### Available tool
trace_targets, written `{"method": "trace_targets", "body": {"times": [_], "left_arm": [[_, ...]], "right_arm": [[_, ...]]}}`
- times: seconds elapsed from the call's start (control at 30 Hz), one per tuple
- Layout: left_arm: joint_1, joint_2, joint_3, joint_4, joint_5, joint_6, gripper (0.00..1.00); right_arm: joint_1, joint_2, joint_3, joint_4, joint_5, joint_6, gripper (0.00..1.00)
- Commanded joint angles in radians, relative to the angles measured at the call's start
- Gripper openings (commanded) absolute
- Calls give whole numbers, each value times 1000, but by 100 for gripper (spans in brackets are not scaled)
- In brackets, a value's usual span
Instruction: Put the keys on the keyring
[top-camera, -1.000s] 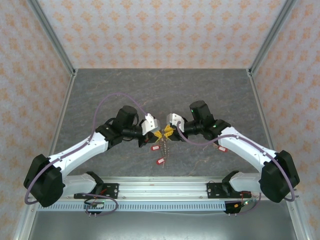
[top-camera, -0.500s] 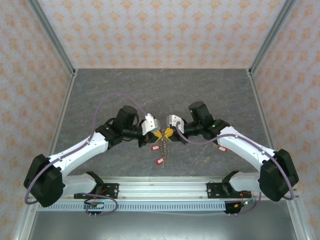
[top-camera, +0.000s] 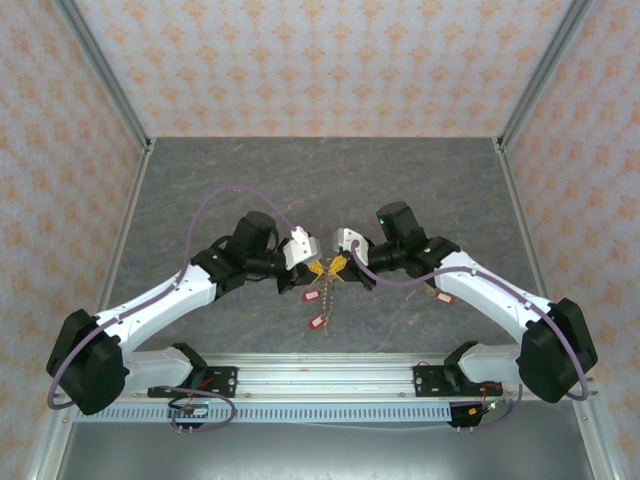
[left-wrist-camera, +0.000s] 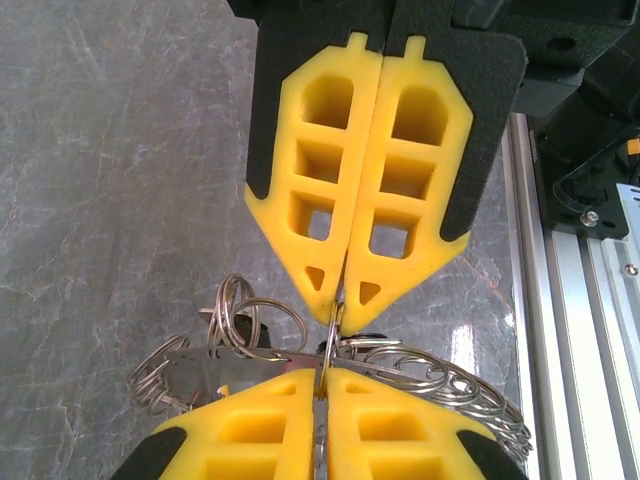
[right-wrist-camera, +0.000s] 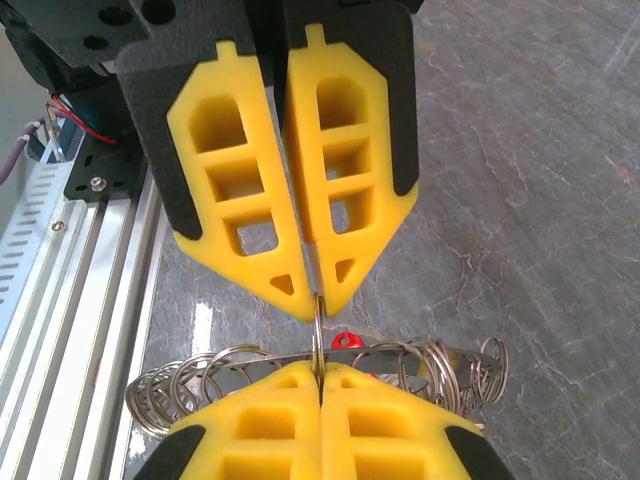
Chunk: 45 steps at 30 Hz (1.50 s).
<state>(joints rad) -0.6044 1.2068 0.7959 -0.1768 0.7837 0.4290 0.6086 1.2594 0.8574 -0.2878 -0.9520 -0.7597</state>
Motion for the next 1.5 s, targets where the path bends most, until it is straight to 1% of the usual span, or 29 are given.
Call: {"method": "trace_targets", "body": {"times": [0.0,0.2,0.27,0.37,0.43,0.5,0.57,0.63,0.7,0.8,0.83,1.03,1.2,1.27,1.37,1.43,1.47], "left_arm": [[-15,19,56,-49,-24,36,12],[-25,52,92,-96,-35,58,14],[-29,64,106,-126,-35,78,16],[-29,69,112,-141,-30,89,16],[-30,71,111,-142,-30,94,11],[-29,73,114,-147,-36,98,1],[-29,75,113,-141,-57,89,0],[-29,67,101,-118,-59,81,0],[-29,46,63,-43,-41,53,0],[-28,6,3,91,3,4,0],[-28,-3,-8,120,12,-6,0],[-19,-13,-15,151,78,-22,0],[-16,-13,-21,177,105,-39,0],[-16,-9,-18,177,109,-40,0],[-15,-8,-20,179,96,-42,0],[-15,-10,-23,177,65,-48,0],[-15,-12,-21,161,47,-38,0]], "right_arm": [[9,-20,41,-16,7,15,0],[22,-20,56,-9,14,35,0],[23,-23,55,7,12,45,0],[22,-26,52,20,4,59,0],[22,-29,48,28,-1,65,0],[23,-33,42,35,1,65,0],[22,-46,29,44,1,66,0],[22,-63,5,59,8,69,0],[18,-70,-26,85,10,77,3],[1,-56,-67,134,-32,114,14],[-5,-48,-74,142,-54,119,15],[-24,-38,-139,300,-95,199,15],[-31,-42,-155,338,-120,214,16],[-33,-49,-165,369,-126,230,15],[-39,-58,-176,391,-115,249,7],[-42,-66,-175,376,-93,249,0],[-42,-70,-169,355,-77,240,0]]}}
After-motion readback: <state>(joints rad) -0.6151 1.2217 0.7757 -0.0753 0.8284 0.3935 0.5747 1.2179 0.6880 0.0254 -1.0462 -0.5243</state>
